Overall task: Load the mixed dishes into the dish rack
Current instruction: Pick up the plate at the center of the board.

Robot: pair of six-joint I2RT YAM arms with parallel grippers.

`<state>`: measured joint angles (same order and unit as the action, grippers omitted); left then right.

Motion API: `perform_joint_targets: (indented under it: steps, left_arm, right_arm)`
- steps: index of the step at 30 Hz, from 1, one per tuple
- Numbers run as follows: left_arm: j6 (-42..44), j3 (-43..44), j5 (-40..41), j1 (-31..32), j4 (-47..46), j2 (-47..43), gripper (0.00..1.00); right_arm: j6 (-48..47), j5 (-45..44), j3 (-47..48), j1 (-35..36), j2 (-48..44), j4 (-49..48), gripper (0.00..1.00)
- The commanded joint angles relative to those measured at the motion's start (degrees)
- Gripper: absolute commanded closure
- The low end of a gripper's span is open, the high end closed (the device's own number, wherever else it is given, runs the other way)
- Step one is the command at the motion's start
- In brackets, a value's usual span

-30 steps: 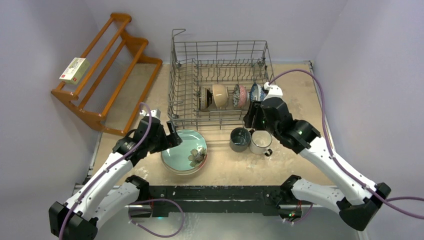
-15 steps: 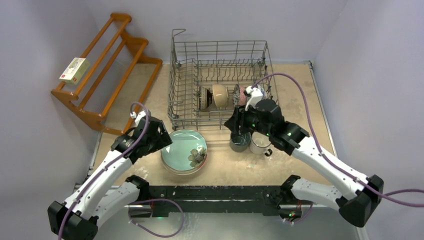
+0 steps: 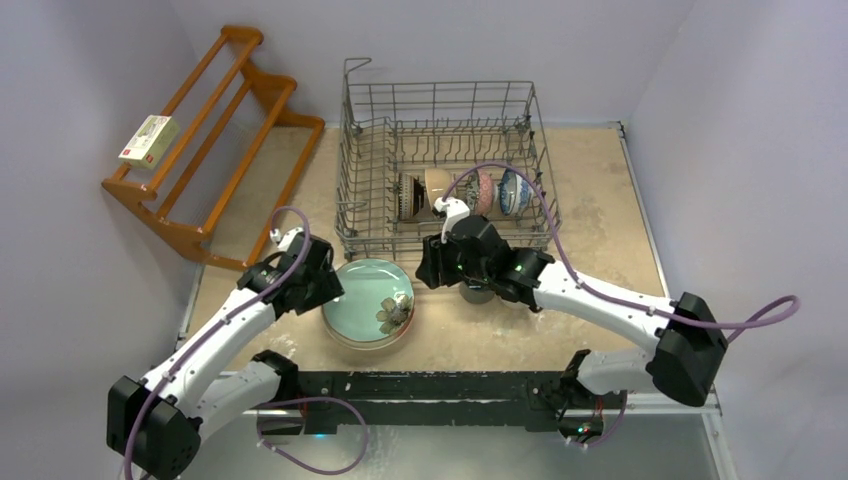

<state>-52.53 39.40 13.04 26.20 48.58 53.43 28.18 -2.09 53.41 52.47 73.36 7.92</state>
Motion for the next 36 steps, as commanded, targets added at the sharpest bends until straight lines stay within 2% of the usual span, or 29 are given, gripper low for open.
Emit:
perform_joint_targets:
  steps: [1, 8, 16, 24, 30, 36]
  left_arm:
    - [-1.37, -1.12, -1.09, -0.18, -1.70, 0.88, 0.45]
    - [-0.47, -1.96, -2.94, -0.18, -3.47, 3.57, 0.53]
    - [0.70, -3.49, -5.62, -0.18, -6.28, 4.64, 0.67]
    - [1.11, -4.15, -6.39, -0.18, -7.26, 4.66, 0.74]
    - [1.46, -4.24, -6.73, -0.18, -7.69, 5.10, 0.75]
    - [1.78, -4.07, -6.69, -0.18, -7.97, 5.24, 0.76]
  right_arm:
    - [1.91, 0.53, -1.58, 0.38, 1.73, -5.44, 0.49]
    - [4.23, 1.91, -2.56, 0.82, 7.39, -8.45, 0.50]
    - [7.03, 3.38, -3.25, 1.32, 13.18, -11.52, 0.51]
    - [9.16, 2.53, -4.84, 1.45, 16.20, -12.25, 0.53]
    - [9.72, -0.28, -4.92, 2.75, 15.36, -10.14, 0.54]
    - [11.29, -9.01, -3.36, 7.52, 10.07, -5.70, 0.54]
